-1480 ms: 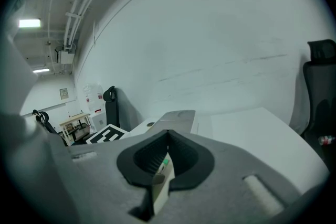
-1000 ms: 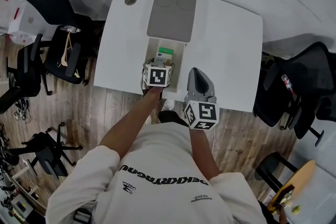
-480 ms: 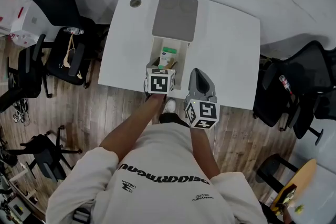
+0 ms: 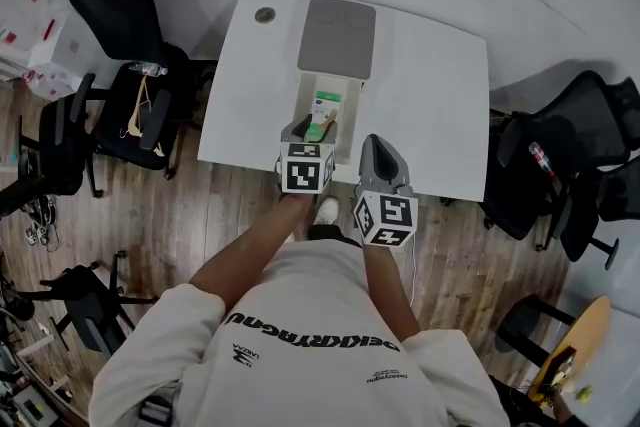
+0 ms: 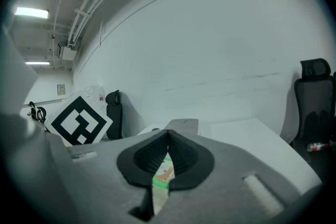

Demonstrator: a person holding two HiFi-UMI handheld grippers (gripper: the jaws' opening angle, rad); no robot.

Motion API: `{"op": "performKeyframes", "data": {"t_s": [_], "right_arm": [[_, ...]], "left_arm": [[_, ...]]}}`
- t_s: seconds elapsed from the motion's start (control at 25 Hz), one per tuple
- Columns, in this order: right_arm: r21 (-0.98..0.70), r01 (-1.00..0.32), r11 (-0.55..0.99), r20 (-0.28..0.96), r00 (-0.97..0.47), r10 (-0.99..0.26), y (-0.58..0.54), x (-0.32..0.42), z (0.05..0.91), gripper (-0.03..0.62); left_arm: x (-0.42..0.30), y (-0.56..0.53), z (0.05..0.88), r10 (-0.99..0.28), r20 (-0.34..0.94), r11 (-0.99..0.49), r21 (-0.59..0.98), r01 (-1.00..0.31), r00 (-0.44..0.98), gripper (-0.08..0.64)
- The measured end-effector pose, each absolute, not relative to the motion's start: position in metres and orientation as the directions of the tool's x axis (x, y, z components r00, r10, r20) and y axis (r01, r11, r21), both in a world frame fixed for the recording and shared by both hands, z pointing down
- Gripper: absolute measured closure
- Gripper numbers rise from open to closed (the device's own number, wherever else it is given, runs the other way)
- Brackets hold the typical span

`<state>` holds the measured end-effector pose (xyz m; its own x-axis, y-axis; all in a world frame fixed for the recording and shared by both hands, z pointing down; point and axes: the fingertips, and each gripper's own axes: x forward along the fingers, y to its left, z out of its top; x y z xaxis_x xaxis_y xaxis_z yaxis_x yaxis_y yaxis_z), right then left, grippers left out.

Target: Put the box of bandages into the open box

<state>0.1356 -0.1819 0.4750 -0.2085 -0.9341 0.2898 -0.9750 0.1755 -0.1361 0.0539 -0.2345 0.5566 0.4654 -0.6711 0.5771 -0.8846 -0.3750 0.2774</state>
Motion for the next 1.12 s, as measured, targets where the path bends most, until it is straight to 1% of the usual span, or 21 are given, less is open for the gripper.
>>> {"op": "performKeyframes", "data": {"t_s": [0.28,0.4,0.52,0.68,0.76,1.12], "right_arm": [[-0.129,-0.977,0.169,0.275,-0.199,-0.941,-0.157,0.12,0.468,0.594],[-0.117,-0.978,0.172,0.271,-0.198,-0.942,-0.149,0.113,0.466,0.594],[-0.115,-0.978,0.174,0.265,-0.199,-0.944,-0.143,0.108,0.463,0.594],[-0.122,-0.978,0.167,0.251,-0.193,-0.948,-0.135,0.108,0.456,0.594],[-0.122,-0.978,0.168,0.244,-0.193,-0.95,-0.132,0.107,0.453,0.594],[-0.113,-0.977,0.182,0.227,-0.203,-0.953,-0.122,0.095,0.444,0.594]], "left_arm": [[0.044,-0.206,0.535,-0.7,0.526,-0.401,0.27,-0.875,0.483,0.421],[0.039,-0.195,0.527,-0.707,0.512,-0.417,0.256,-0.872,0.488,0.435],[0.033,-0.187,0.518,-0.725,0.489,-0.425,0.236,-0.874,0.485,0.49],[0.028,-0.177,0.503,-0.755,0.448,-0.431,0.212,-0.877,0.479,0.516],[0.024,-0.173,0.497,-0.769,0.434,-0.432,0.187,-0.882,0.469,0.551],[0.014,-0.159,0.478,-0.783,0.393,-0.431,0.218,-0.876,0.483,0.56]]}}
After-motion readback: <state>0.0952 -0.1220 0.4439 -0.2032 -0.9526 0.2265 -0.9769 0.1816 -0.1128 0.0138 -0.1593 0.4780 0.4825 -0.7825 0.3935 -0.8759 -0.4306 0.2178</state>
